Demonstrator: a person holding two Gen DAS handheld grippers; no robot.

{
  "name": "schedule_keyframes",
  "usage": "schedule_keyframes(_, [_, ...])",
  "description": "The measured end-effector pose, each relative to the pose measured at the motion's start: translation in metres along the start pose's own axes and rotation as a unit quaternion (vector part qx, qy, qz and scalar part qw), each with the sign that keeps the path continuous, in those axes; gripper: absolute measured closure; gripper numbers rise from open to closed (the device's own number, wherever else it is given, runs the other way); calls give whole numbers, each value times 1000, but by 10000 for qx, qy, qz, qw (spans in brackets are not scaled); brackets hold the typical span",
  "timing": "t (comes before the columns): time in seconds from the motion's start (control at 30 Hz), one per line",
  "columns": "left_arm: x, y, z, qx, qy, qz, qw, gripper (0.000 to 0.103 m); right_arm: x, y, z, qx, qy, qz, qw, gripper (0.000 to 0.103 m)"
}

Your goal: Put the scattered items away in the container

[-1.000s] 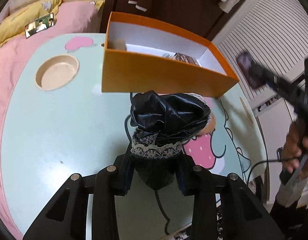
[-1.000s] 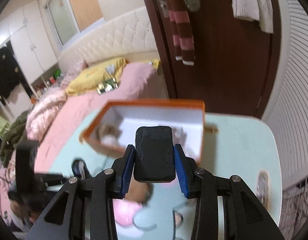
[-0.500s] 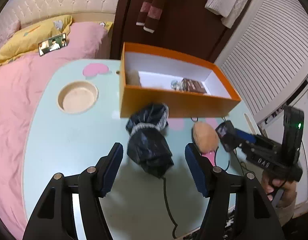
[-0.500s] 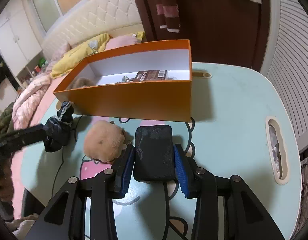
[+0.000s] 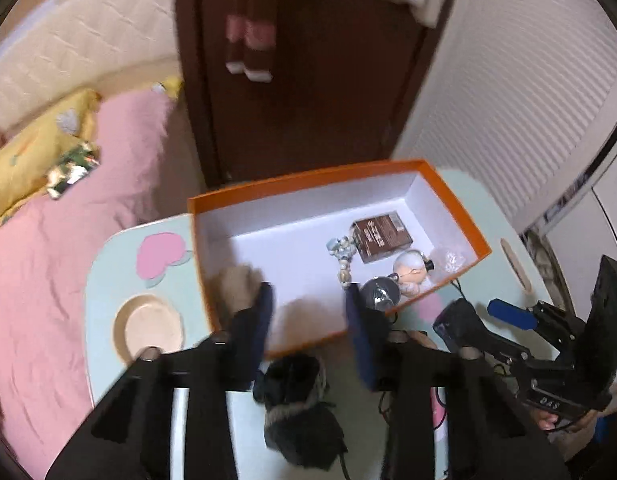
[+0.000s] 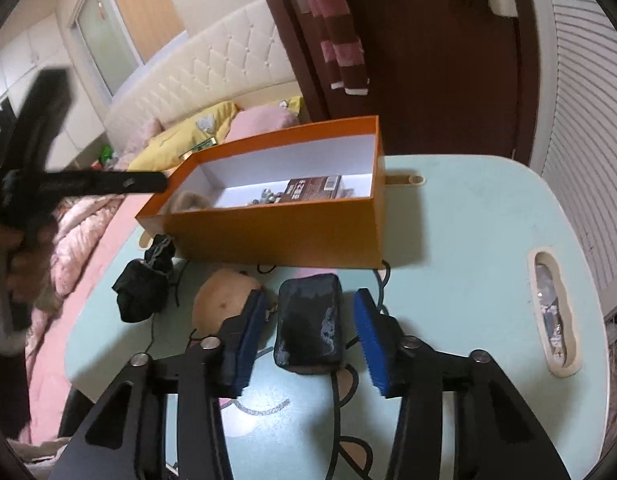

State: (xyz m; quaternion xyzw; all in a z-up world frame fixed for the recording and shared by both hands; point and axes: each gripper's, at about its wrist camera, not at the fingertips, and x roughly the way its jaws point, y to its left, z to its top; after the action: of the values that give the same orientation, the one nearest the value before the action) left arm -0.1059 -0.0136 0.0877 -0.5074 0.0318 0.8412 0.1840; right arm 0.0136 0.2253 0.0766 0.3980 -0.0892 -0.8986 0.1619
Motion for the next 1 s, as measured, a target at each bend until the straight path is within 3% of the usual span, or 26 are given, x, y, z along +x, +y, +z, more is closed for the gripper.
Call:
schedule_keyframes(0.07, [16,5,11,-21,460,-43,9989,74,1,1,-1,-17,20,34,10000,65])
schedule_keyframes(0.13, [29,8,19,-5,810,164,9966,74,1,1,-2,-13,13,61,10000,65])
schedule_keyframes(0.23, [41,5,24,178,1192,491,9915,74,0,-1,-3,67,-1,140,9999,65])
schedule_keyframes(0.43, [63,-6,19,497,1805,539,9808,74,1,-8,-5,221,30,208,9995,65])
schedule_keyframes(0.6, [65,3,23,242,1977,200,9798,74,-1,-9,-6,276,6,232,9993,65])
schedule_keyframes(0.67, [66,10,22,126,2007,154,9794,86,-1,-9,-6,286,0,230,9993,65])
schedule_keyframes(0.7, [67,15,21,79,2010,199,9794,86,-2,-9,-6,284,-5,227,9993,65])
schedule_keyframes(0.83, [59,27,22,-175,1834,96,9828,93,-5,-7,-5,272,-76,235,9993,65])
schedule_keyframes(0.9, [51,25,23,-229,1671,-13,9857,103,-6,-8,-4,285,-85,242,9993,65])
schedule_keyframes(1.0, [26,30,27,-338,1369,-369,9893,103,-6,-7,-4,278,-91,218,9993,65])
